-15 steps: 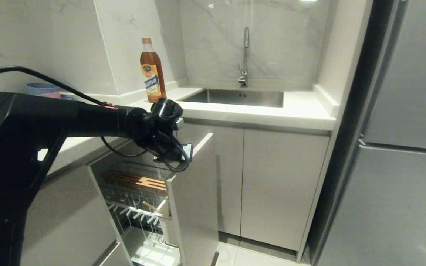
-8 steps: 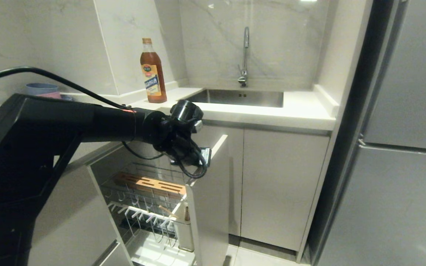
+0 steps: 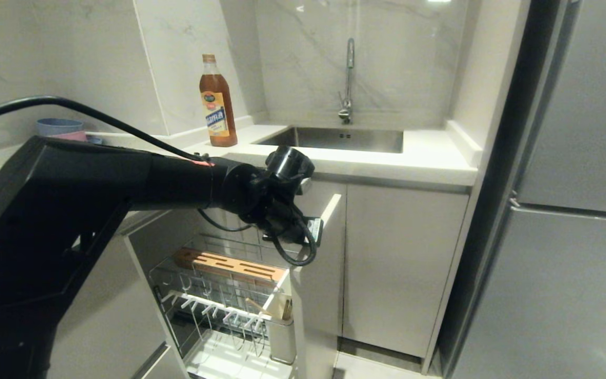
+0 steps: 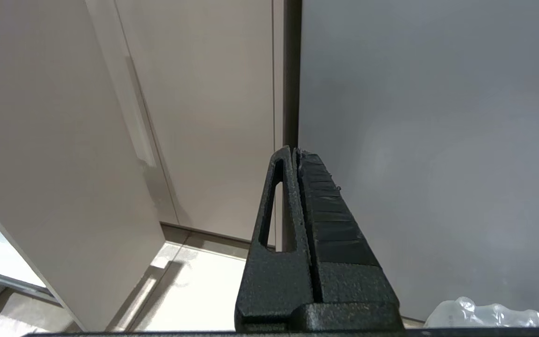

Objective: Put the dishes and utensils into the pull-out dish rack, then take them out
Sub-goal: Open the cupboard, then pick up the chopsticks and place it in the cupboard

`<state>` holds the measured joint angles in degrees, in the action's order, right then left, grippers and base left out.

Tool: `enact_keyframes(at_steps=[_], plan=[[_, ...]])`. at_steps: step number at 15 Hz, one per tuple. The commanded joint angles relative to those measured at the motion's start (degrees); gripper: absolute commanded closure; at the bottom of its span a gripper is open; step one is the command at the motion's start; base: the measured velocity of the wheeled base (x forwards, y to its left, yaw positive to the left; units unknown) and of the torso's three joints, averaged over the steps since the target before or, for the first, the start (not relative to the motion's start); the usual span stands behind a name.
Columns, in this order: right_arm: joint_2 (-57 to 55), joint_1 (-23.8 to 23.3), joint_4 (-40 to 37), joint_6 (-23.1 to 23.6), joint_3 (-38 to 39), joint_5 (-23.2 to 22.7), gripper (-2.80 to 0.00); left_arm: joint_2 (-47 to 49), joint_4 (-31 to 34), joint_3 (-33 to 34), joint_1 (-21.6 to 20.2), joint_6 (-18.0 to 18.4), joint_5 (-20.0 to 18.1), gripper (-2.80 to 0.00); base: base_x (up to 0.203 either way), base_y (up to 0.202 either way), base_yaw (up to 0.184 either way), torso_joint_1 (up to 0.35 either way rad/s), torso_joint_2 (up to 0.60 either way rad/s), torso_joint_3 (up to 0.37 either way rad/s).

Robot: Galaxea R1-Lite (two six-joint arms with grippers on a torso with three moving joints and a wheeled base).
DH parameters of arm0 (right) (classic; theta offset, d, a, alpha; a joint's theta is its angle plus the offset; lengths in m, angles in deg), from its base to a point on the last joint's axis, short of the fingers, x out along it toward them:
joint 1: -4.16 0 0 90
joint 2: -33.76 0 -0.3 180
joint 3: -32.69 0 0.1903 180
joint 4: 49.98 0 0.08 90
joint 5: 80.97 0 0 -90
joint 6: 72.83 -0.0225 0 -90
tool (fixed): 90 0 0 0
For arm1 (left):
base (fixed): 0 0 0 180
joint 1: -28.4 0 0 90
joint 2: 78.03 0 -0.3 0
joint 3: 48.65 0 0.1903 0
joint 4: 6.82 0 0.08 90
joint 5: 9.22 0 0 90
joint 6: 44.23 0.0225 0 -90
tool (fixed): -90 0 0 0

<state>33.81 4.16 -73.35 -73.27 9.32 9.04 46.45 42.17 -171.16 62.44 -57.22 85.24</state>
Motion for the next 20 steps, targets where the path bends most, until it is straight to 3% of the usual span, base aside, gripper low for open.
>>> enact_keyframes(at_steps=[1,5,11,20], plan=[[-0.05,0.0,0.0,0.0,0.0,-0.01,0.0,-0.12,0.04,-0.17,1.31,-0.37,0.02,0.0,0.0,0.0,0.0,0.0,0.0,0.0],[-0.05,0.0,0.0,-0.02,0.0,-0.01,0.0,-0.38,0.04,-0.17,2.07,-0.46,0.11,0.0,0.0,0.0,0.0,0.0,0.0,0.0],[-0.05,0.0,0.0,-0.02,0.0,0.0,0.0,-4.05,0.39,1.91,-0.03,-0.47,4.34,0.0,0.0,0.0,0.0,0.0,0.0,0.0],[-0.05,0.0,0.0,0.0,0.0,0.0,0.0,-20.86,0.39,9.97,-10.9,-0.26,4.35,0.0,0.0,0.0,0.0,0.0,0.0,0.0]])
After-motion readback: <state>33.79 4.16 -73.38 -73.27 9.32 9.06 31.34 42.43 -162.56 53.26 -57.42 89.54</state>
